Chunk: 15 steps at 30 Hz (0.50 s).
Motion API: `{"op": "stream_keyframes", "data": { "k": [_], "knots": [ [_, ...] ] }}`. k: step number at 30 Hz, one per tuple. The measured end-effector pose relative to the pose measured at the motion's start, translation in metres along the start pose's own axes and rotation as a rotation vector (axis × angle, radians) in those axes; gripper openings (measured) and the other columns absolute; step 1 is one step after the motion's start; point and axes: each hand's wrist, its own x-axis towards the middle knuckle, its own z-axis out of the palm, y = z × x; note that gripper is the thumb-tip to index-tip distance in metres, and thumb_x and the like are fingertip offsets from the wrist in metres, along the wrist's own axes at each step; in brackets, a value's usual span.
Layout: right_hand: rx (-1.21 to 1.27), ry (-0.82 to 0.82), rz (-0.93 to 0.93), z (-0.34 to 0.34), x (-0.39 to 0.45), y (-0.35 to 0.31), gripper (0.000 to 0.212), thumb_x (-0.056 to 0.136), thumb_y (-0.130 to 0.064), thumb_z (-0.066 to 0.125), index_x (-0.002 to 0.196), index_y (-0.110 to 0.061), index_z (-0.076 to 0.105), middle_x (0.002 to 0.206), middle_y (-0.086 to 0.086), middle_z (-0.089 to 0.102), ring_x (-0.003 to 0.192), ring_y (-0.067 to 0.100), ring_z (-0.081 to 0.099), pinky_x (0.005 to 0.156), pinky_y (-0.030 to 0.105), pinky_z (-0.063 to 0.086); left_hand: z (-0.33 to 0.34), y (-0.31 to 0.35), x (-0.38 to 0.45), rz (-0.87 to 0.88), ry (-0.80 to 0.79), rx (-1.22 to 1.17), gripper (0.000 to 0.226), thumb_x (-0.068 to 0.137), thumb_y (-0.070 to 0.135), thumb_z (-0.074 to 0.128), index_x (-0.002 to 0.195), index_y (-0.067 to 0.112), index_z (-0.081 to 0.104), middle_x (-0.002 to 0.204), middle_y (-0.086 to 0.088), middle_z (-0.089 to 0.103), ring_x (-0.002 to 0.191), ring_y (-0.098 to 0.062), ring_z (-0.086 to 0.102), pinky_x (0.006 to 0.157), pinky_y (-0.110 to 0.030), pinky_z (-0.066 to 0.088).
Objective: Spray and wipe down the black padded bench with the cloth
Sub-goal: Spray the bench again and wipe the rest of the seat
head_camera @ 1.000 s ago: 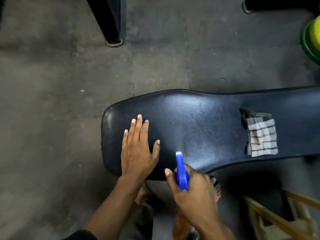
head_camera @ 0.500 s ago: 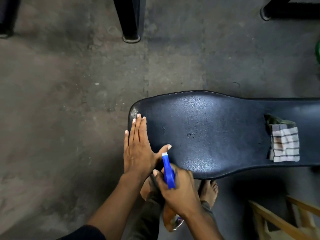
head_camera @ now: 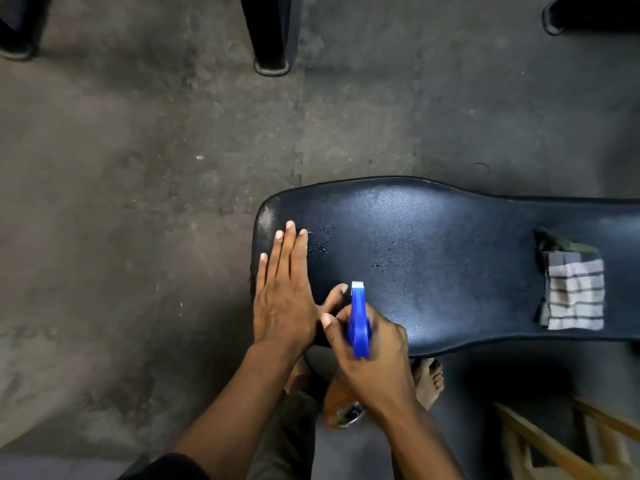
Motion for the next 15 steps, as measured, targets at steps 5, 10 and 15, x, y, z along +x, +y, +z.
{"op": "stream_keyframes", "data": {
  "k": [5, 10, 15],
  "knots": [
    [0.017, 0.043, -0.038, -0.039, 0.005, 0.016, 0.023, 0.096, -0.039, 0.076, 0.083, -0.027, 0.061, 0.069, -0.024, 0.064, 0.062, 0.008, 0.059, 0.071, 0.033, 0.050, 0.019, 0.037, 0.010, 0.066, -0.001, 0.035, 0.103, 0.097, 0.064, 0.061, 0.173, 0.020, 0.008, 0.183, 0.003, -0.002, 0.168, -0.015, -0.008, 0.138, -0.047, 0.004],
    [0.047, 0.178, -0.112, -0.090, 0.012, 0.033, 0.018, 0.093, -0.027, 0.075, 0.083, -0.028, 0.061, 0.067, -0.029, 0.060, 0.058, -0.002, 0.058, 0.064, 0.005, 0.037, 0.043, 0.085, 0.016, 0.129, -0.061, 0.028, 0.097, 0.098, 0.064, 0.049, 0.173, 0.020, 0.008, 0.183, 0.003, -0.002, 0.169, -0.017, -0.006, 0.137, -0.049, 0.006],
    [0.142, 0.273, -0.125, -0.149, 0.024, 0.049, 0.017, 0.091, -0.038, 0.066, 0.088, -0.021, 0.067, 0.075, -0.013, 0.073, 0.066, 0.008, 0.069, 0.069, 0.020, 0.055, 0.059, 0.153, 0.021, 0.202, -0.109, -0.022, 0.097, 0.085, 0.060, 0.021, 0.172, 0.018, 0.017, 0.182, 0.002, 0.003, 0.169, -0.017, 0.000, 0.137, -0.048, 0.004]
  ]
}}
